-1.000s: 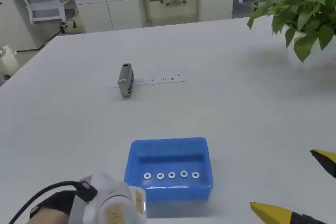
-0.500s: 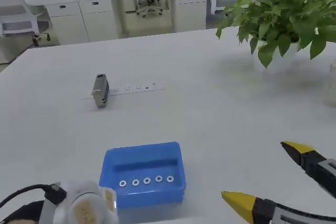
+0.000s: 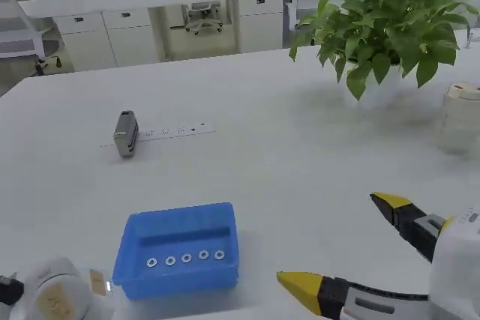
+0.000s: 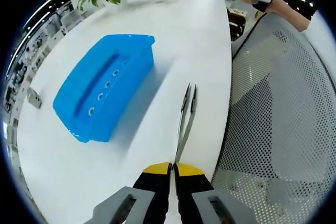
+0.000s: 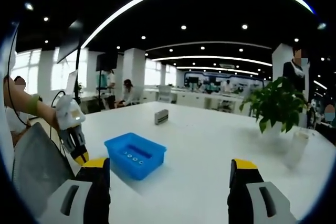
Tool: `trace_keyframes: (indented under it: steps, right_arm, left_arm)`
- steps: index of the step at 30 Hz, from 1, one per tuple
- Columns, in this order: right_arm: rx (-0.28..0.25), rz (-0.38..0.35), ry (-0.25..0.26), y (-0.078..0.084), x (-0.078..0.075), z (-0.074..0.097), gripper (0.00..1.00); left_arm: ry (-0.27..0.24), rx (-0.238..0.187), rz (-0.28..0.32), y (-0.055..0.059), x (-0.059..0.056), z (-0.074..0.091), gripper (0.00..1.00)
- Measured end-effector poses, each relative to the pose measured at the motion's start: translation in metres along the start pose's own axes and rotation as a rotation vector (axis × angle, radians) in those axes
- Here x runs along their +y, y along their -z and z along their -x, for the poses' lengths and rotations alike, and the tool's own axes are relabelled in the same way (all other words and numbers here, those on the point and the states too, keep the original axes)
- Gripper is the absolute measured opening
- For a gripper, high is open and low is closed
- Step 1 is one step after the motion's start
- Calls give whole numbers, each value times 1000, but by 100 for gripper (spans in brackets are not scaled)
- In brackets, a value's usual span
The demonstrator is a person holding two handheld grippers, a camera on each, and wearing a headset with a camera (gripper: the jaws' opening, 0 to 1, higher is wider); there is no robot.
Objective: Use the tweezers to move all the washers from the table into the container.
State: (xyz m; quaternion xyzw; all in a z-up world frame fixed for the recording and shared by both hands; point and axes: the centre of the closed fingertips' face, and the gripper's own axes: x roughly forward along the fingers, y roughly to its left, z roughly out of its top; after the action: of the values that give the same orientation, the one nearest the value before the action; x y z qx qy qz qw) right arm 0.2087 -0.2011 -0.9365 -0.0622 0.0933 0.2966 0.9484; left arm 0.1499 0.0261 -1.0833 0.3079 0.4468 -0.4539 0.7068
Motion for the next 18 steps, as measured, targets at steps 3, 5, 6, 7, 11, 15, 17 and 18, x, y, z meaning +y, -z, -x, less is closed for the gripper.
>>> trace_keyframes:
  steps: [3, 5, 6, 7, 11, 15, 17, 18]
  right_arm:
    - [-19, 10, 24, -4, -4, 1, 99]
    - [-20, 18, 27, -5, -4, 0, 99]
    - [-19, 20, 27, -4, -4, 0, 99]
    - [-18, 20, 21, -4, -3, 0, 99]
    - [-1, 37, 20, -2, -2, -2, 99]
    - [11, 45, 27, 0, -2, -2, 99]
    - [13, 42, 27, 1, -2, -2, 99]
    - [14, 39, 25, 1, -2, -2, 99]
  left_arm:
    - [-64, -31, 46, 4, 3, 4, 10]
    - [-81, -74, 98, 2, 5, 9, 21]
    - [-85, -97, 141, 2, 5, 13, 23]
    - [-111, -142, 194, -1, 11, 20, 24]
    - [-261, -329, 357, -8, 34, 57, 42]
    - [-373, -472, 477, -8, 48, 87, 70]
    - [-461, -522, 465, -7, 55, 104, 75]
    - [-499, -561, 470, -7, 57, 113, 77]
